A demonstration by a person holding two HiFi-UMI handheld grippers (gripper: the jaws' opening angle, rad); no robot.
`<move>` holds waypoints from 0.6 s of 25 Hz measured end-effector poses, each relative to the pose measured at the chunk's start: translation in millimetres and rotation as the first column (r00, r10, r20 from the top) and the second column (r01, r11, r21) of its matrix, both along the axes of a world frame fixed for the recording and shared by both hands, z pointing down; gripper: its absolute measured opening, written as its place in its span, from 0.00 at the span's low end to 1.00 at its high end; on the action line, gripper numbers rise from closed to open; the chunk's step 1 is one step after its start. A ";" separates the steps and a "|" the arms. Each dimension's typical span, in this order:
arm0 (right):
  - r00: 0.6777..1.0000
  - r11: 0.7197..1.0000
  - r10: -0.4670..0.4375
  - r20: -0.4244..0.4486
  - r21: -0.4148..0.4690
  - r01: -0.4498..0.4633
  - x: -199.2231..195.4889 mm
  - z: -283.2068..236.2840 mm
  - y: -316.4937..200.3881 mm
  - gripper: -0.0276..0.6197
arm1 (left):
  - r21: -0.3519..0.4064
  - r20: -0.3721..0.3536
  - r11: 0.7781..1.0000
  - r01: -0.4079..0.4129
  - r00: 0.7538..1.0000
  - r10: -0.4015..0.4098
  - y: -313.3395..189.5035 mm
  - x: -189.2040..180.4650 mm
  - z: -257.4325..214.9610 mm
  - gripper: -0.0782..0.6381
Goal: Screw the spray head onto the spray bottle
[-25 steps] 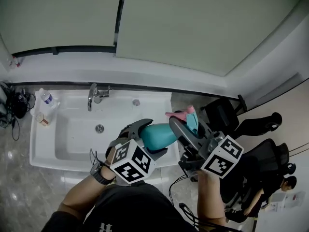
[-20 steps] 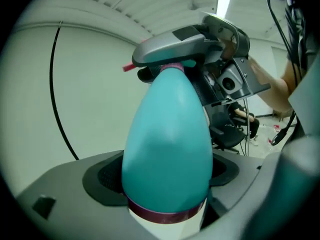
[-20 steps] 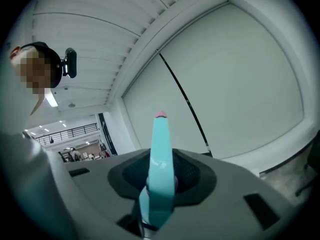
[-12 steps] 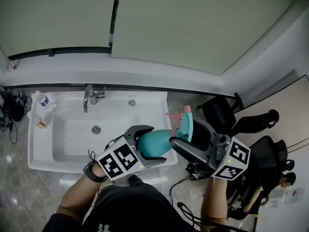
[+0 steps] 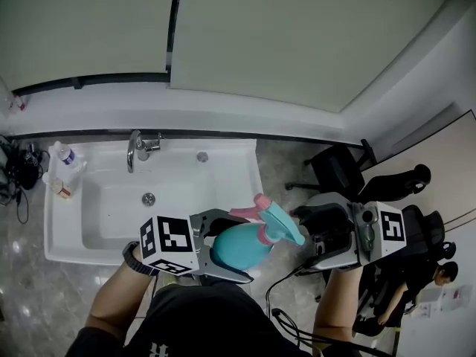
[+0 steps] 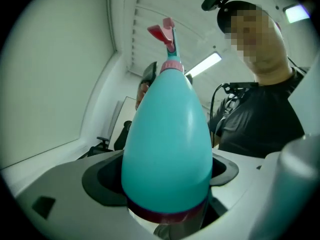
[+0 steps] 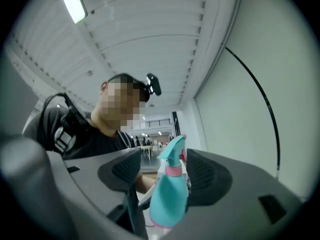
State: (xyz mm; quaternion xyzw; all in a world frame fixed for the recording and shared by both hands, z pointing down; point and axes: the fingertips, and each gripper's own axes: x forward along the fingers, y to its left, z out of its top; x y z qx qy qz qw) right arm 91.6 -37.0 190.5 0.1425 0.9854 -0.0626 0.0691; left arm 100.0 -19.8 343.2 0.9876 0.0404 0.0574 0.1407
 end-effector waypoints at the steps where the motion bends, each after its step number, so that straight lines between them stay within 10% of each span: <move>1: 0.999 0.999 0.015 -0.038 0.044 -0.013 -4.3 2.8 7.2 0.45 | -0.006 0.005 1.000 0.015 1.000 -0.015 -3.0 -1.0 1.6 0.72; 9: 0.978 0.975 0.112 -0.178 0.211 -0.073 -18.9 2.7 22.5 0.45 | -0.022 0.027 0.998 0.053 0.998 -0.052 -14.1 7.0 1.4 0.72; 15: 0.985 0.966 0.106 -0.139 0.251 -0.068 8.0 -0.4 19.4 0.45 | -0.025 -0.066 0.997 -0.070 0.995 0.069 7.9 2.7 -6.5 0.72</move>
